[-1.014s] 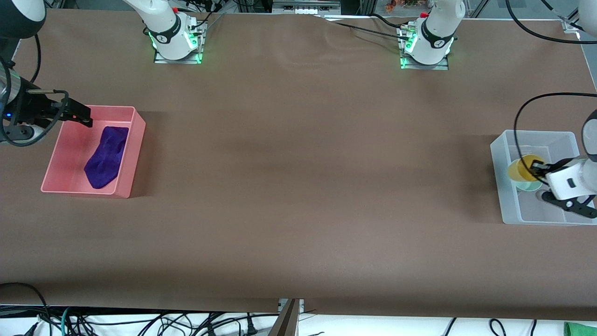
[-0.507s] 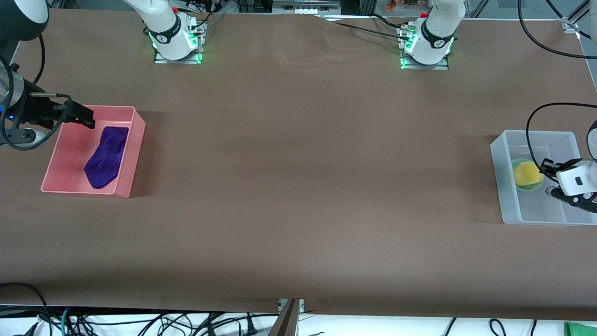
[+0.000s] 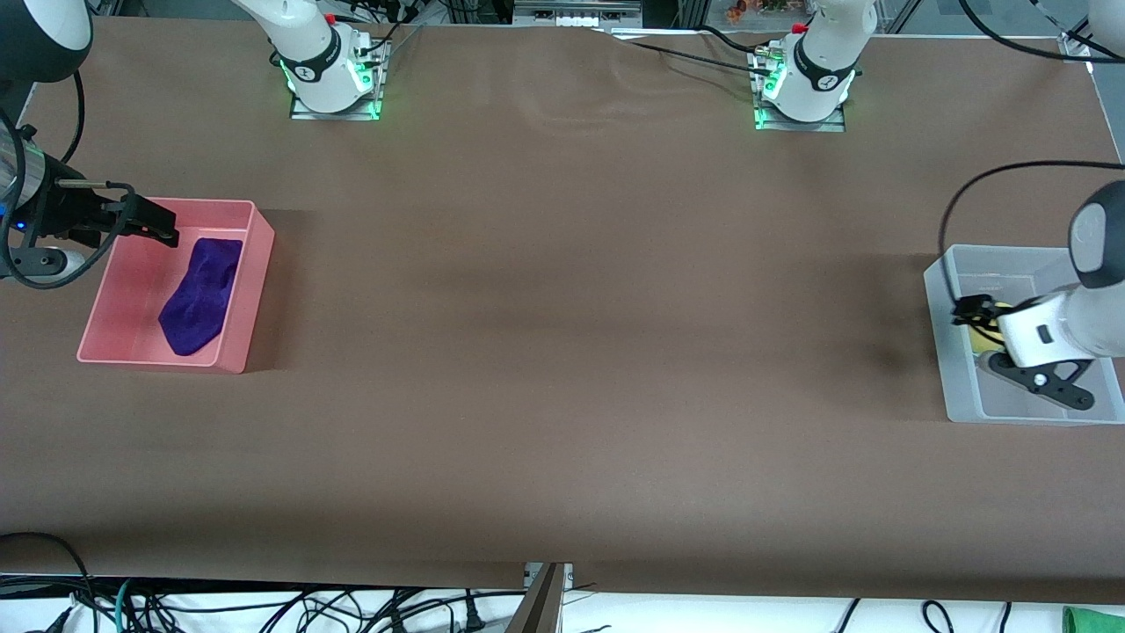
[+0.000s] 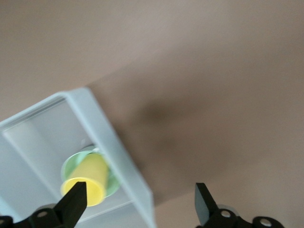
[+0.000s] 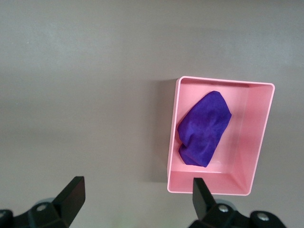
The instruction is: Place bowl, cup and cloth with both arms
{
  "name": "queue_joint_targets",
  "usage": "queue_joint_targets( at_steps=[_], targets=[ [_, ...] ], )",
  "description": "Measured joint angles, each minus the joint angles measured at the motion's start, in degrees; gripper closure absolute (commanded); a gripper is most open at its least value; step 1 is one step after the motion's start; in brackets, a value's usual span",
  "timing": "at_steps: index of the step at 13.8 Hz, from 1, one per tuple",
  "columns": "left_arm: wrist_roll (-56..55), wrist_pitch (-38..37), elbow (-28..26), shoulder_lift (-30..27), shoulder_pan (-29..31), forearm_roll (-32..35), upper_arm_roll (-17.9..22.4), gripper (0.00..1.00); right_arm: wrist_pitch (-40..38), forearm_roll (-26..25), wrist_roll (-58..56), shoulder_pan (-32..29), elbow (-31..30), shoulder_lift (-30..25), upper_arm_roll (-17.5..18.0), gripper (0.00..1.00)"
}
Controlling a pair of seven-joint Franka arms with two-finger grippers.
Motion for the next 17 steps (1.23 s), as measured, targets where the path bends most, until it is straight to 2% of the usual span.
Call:
queue_joint_targets(
  at_steps=[4, 6, 7, 9, 11, 12, 15, 17],
  targets=[
    [-12.5, -3.0, 1.8, -2.5, -0.2, -2.0, -7.6, 0.00, 0.0, 0.0, 0.0, 0.0, 0.0, 0.0, 0.0, 0.00],
    [-18.6, -4.0, 2.0, -5.6, -2.1, -3.8, -8.5, 0.00, 0.0, 0.0, 0.0, 0.0, 0.1, 0.0, 0.0, 0.00],
    [-21.3, -4.6, 1.8, -7.8, -4.9, -6.5, -6.2, 0.00, 0.0, 0.0, 0.0, 0.0, 0.1, 0.0, 0.0, 0.00],
    [-24.4, -5.1, 0.4, -12.8, -13.6, -13.1, 3.6, 0.00, 0.0, 0.0, 0.0, 0.0, 0.1, 0.1, 0.0, 0.00],
    [-25.1, -3.8, -2.4, -16.8, -21.4, -15.7, 13.0, 0.00, 0.0, 0.0, 0.0, 0.0, 0.1, 0.1, -0.1, 0.00],
    [-25.8, -1.1, -4.9, -18.8, -23.9, -16.2, 16.1, 0.00, 0.0, 0.0, 0.0, 0.0, 0.1, 0.1, -0.1, 0.00],
    [-28.3, 6.4, -14.4, -23.9, -28.0, -18.1, 21.5, 0.00, 0.0, 0.0, 0.0, 0.0, 0.1, 0.1, -0.1, 0.00],
    [-28.9, 7.4, -17.0, -25.5, -29.7, -18.1, 23.3, 0.00, 0.0, 0.0, 0.1, 0.0, 0.1, 0.1, -0.1, 0.00]
  ],
)
